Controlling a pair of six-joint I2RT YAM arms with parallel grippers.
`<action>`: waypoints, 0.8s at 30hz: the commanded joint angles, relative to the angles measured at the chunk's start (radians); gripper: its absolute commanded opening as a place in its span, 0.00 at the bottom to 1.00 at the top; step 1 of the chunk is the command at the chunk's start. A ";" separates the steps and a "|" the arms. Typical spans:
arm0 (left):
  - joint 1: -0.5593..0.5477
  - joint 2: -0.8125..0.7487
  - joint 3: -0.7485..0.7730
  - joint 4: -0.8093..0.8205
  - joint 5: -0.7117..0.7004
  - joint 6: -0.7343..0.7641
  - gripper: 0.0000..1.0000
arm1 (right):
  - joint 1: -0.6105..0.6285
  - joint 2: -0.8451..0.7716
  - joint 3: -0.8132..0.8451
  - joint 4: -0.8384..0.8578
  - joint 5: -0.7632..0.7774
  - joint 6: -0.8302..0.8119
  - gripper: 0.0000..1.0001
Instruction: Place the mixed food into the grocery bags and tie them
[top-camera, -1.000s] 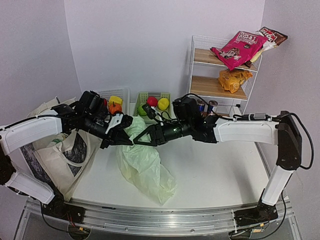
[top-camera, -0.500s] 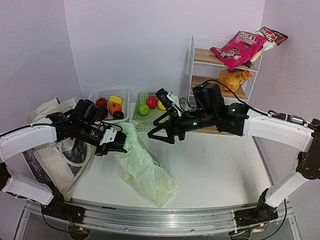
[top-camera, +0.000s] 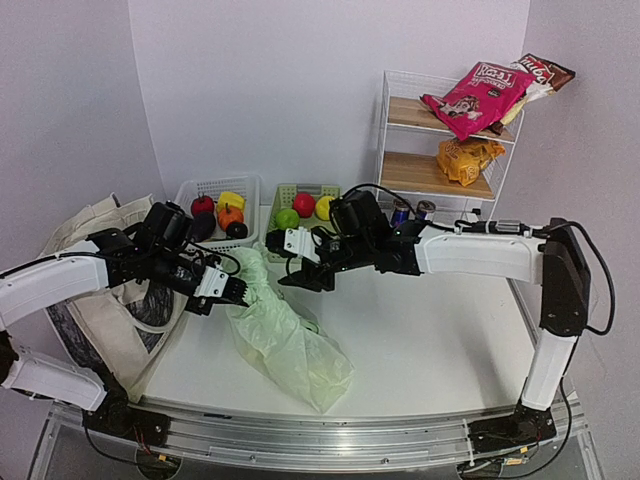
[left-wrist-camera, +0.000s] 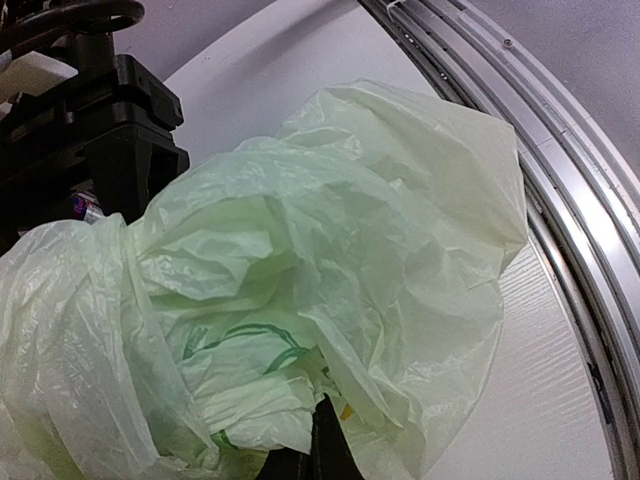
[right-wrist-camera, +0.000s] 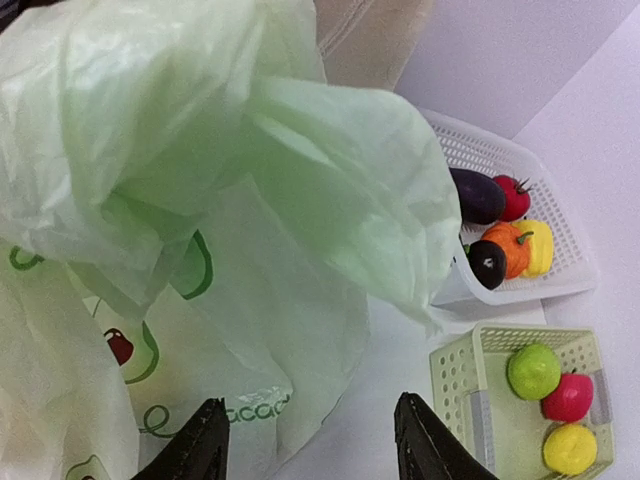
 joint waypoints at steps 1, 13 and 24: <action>0.006 0.005 0.019 -0.012 -0.013 0.026 0.00 | 0.004 -0.009 0.057 0.134 -0.064 -0.080 0.57; 0.006 0.016 0.033 -0.019 0.011 0.011 0.00 | 0.017 0.006 0.076 0.198 -0.134 -0.143 0.57; 0.006 0.022 0.051 -0.022 0.019 -0.008 0.00 | 0.037 0.074 0.157 0.099 -0.165 -0.231 0.51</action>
